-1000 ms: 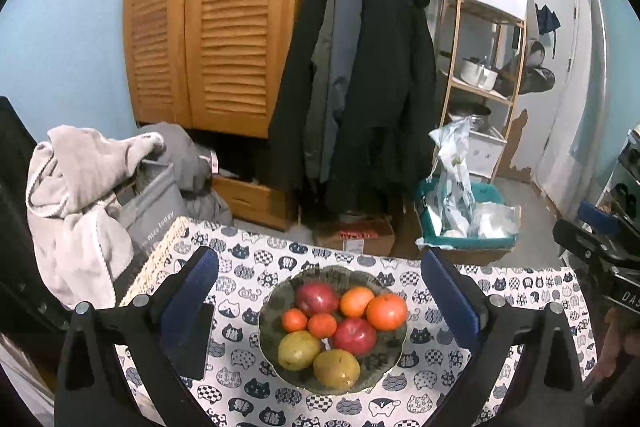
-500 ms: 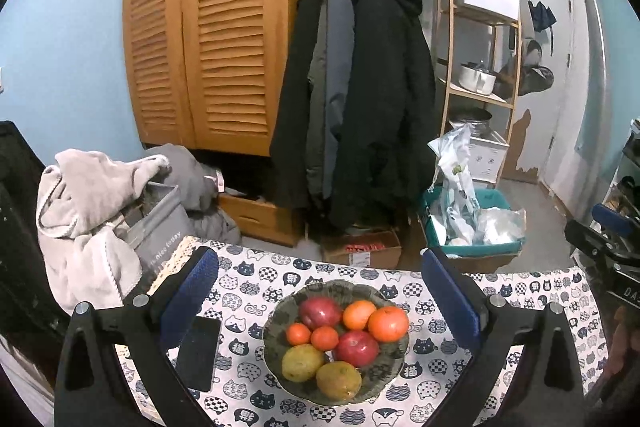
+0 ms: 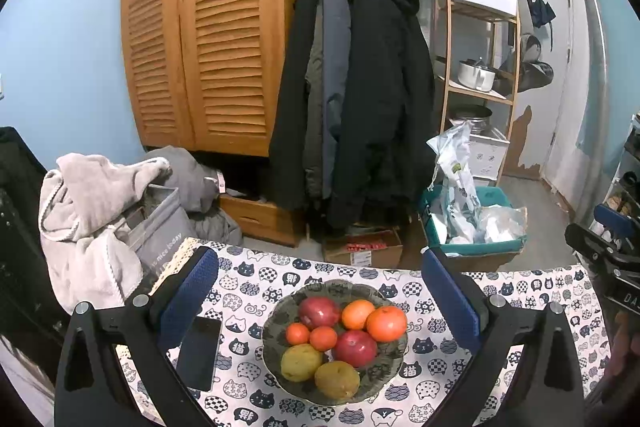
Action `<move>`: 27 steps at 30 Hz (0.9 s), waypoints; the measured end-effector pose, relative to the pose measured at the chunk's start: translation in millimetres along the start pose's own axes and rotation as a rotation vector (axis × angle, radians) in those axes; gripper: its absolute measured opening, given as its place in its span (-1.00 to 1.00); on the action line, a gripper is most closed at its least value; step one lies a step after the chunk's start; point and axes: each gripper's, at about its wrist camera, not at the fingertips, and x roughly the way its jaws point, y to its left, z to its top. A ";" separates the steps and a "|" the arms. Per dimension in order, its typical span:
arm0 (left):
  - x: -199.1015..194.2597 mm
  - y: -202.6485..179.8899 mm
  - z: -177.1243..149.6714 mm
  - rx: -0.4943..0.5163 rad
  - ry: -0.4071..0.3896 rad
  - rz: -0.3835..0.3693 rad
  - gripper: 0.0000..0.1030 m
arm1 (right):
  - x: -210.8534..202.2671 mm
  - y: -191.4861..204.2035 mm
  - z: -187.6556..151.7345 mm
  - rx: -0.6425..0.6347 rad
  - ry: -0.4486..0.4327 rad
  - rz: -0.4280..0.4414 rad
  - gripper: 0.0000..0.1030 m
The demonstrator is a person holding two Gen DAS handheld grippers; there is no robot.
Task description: Organize fruits
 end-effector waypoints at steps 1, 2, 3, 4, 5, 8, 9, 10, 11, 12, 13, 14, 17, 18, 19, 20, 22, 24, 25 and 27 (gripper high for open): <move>0.2 -0.2 0.1 0.000 0.000 0.001 0.99 | 0.1 0.2 0.0 0.000 0.000 0.000 0.66; 0.2 -0.2 0.2 0.001 -0.001 0.001 0.99 | 0.1 -0.2 -0.2 0.000 0.002 -0.001 0.66; -0.1 -0.7 0.1 0.002 -0.002 0.002 0.99 | -0.1 0.3 -0.1 0.002 0.000 0.000 0.66; -0.3 0.1 0.1 0.002 -0.002 0.003 0.99 | 0.1 0.6 0.1 0.002 0.000 0.000 0.66; -0.7 0.0 0.1 0.004 -0.004 0.005 0.99 | -0.1 0.1 0.0 0.001 0.001 0.000 0.66; -1.0 0.4 -0.1 0.007 -0.007 0.009 0.99 | -0.2 -0.9 -0.5 0.001 0.002 -0.002 0.66; -0.9 0.3 0.0 0.008 -0.007 0.010 0.99 | 0.1 0.8 0.1 0.001 0.002 0.000 0.67; -0.8 0.0 0.0 0.009 -0.008 0.011 0.99 | 0.1 0.9 0.2 0.001 0.001 0.000 0.66; -0.8 -0.1 0.1 0.008 -0.007 0.011 0.99 | -0.2 0.5 0.1 0.000 0.001 -0.001 0.66; -0.9 -0.1 0.0 0.008 -0.006 0.010 0.99 | -0.4 -0.4 -0.3 -0.002 0.002 -0.001 0.66; -0.9 -0.2 0.0 0.008 -0.007 0.008 0.99 | 0.3 1.2 0.4 -0.001 0.004 -0.001 0.66; -1.0 -0.6 -0.6 0.009 -0.007 0.007 0.99 | -0.3 -0.4 -0.8 -0.001 0.005 -0.001 0.66; -1.1 -0.4 -0.9 0.011 -0.006 0.011 0.99 | -1.3 -1.9 -1.1 -0.004 0.002 -0.002 0.66; -1.3 -0.3 -0.8 0.011 -0.007 0.012 0.99 | -0.9 -1.2 -1.0 -0.002 0.001 -0.003 0.66; -0.9 -0.9 -0.5 0.010 -0.006 0.012 0.99 | -0.5 -1.6 -1.1 -0.002 0.001 -0.003 0.66; -1.5 -0.4 -0.3 0.009 -0.007 0.012 0.99 | -0.6 -2.2 -1.8 -0.002 0.002 -0.002 0.66; -1.6 -0.5 0.2 0.009 -0.009 0.011 0.99 | -0.7 -2.7 -2.2 -0.002 0.003 -0.001 0.66; -2.3 -0.1 0.4 0.009 -0.011 0.012 0.99 | -0.7 -2.6 -2.1 -0.003 0.002 -0.001 0.66; -2.2 -0.4 0.3 0.009 -0.011 0.012 0.99 | -0.7 -2.5 -2.0 -0.003 0.002 -0.002 0.66; -2.1 -0.5 0.3 0.010 -0.009 0.012 0.99 | -0.7 -2.4 -2.0 -0.003 0.002 -0.001 0.66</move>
